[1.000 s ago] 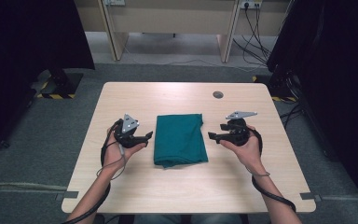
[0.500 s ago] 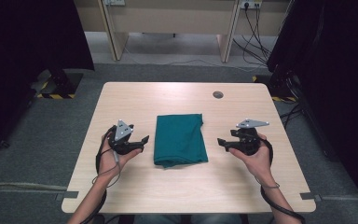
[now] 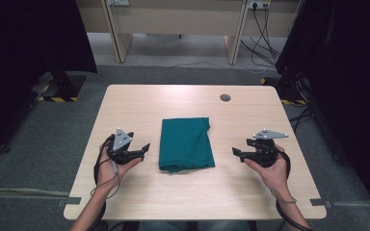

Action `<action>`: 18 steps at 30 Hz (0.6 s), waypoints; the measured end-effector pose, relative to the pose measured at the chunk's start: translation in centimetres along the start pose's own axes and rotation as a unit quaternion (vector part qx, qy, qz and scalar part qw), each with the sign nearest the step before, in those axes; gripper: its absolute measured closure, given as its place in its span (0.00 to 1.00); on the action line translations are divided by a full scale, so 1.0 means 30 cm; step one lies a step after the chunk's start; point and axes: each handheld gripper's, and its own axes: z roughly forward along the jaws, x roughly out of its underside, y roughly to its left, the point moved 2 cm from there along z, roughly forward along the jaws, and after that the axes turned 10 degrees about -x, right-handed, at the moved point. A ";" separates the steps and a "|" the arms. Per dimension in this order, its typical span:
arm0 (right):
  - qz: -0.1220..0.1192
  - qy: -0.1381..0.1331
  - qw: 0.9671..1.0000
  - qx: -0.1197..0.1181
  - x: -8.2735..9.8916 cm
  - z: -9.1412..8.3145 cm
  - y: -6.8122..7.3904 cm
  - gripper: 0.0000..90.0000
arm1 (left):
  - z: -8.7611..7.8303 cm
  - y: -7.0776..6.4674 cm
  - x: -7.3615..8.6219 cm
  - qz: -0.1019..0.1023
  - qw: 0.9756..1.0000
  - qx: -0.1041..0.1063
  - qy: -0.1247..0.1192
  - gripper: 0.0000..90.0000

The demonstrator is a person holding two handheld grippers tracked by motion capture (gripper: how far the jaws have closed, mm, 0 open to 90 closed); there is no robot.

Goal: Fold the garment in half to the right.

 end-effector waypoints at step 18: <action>0.020 -0.011 1.000 0.019 0.089 -0.051 -0.022 0.28 | -0.025 0.003 0.051 -0.003 1.000 -0.005 0.003 0.26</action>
